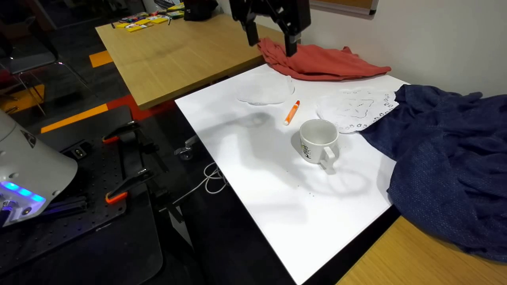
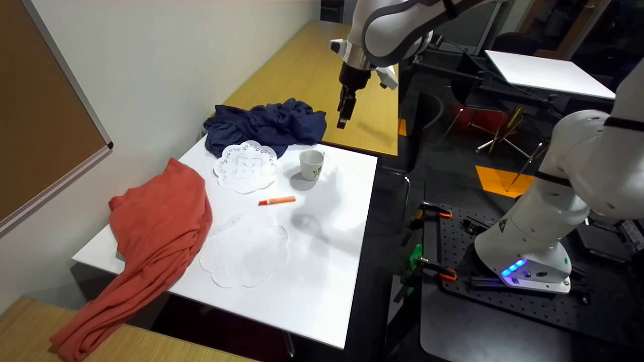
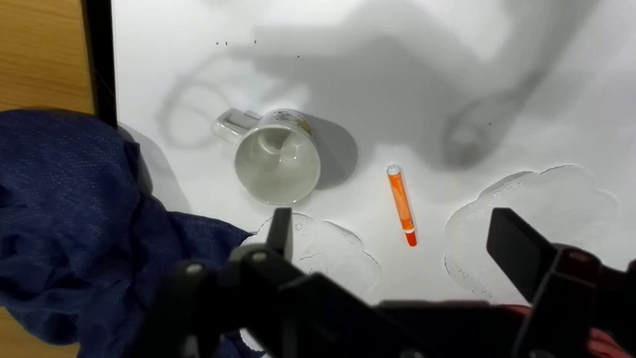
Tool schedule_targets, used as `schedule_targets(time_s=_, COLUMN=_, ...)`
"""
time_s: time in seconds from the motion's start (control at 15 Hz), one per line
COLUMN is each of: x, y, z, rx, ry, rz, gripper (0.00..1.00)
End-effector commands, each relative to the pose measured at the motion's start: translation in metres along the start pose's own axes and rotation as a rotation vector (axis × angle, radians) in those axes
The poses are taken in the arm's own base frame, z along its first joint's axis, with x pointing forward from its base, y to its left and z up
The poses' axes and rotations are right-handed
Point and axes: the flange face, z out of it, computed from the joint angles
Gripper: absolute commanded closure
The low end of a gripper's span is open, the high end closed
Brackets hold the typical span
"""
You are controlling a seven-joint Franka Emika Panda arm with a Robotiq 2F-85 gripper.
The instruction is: Move the mug to the left of the marker
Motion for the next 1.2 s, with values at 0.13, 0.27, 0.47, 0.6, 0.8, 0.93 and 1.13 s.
schedule_targets(time_s=0.13, x=0.035, y=0.017, z=0.055, rx=0.028, ry=-0.011, rz=-0.011, gripper=0.0)
schedule_targets(time_s=0.27, x=0.043, y=0.024, z=0.076, rx=0.023, ry=-0.036, rz=-0.003, gripper=0.0)
schedule_targets(time_s=0.47, x=0.052, y=0.036, z=0.107, rx=0.022, ry=-0.074, rz=0.012, gripper=0.0)
schedule_targets(time_s=0.6, x=0.056, y=0.043, z=0.126, rx=0.033, ry=-0.093, rz=0.022, gripper=0.0)
schedule_targets(time_s=0.8, x=0.058, y=0.052, z=0.154, rx=0.043, ry=-0.118, rz=0.035, gripper=0.0)
schedule_targets(time_s=0.93, x=0.06, y=0.057, z=0.17, rx=0.045, ry=-0.132, rz=0.043, gripper=0.0)
schedule_targets(time_s=1.13, x=0.063, y=0.062, z=0.193, rx=0.05, ry=-0.153, rz=0.054, gripper=0.0)
